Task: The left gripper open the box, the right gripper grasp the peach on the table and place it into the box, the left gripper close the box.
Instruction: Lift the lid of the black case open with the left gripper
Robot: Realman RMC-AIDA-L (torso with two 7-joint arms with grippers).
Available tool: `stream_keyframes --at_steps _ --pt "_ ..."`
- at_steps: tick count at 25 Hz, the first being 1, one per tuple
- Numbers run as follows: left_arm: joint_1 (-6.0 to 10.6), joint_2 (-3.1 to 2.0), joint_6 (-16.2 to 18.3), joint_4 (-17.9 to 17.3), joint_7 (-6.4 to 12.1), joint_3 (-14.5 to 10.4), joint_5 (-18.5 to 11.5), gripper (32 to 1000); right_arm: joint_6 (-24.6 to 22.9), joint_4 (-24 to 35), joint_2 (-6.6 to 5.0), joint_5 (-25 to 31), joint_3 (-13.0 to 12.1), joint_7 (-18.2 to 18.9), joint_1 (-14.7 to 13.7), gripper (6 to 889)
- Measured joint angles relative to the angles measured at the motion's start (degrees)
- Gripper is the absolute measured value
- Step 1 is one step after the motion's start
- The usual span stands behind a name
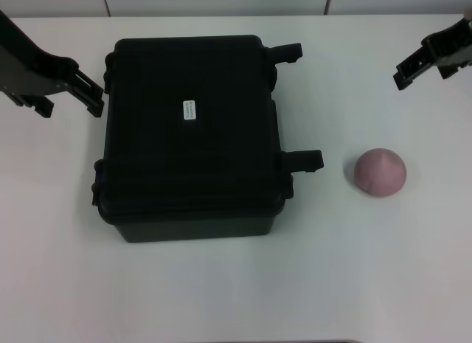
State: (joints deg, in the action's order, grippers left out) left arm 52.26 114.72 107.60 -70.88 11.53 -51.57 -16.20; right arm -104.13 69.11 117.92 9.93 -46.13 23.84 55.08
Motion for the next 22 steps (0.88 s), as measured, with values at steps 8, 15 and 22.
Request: stream_keyframes --at_steps 8,15,22 --pt "0.36 1.59 0.40 -2.10 0.18 -1.92 0.07 826 1.55 -2.62 0.03 0.47 -2.20 0.02 -1.05 790" --pt "1.37 2.35 0.46 -2.46 0.21 -3.74 0.83 822 3.47 -5.01 0.03 0.53 -2.27 0.44 -1.53 790" --pt "2.46 2.04 0.48 -2.73 0.18 -3.65 2.25 818 4.83 -6.33 -0.05 0.53 -2.38 0.91 -2.00 790"
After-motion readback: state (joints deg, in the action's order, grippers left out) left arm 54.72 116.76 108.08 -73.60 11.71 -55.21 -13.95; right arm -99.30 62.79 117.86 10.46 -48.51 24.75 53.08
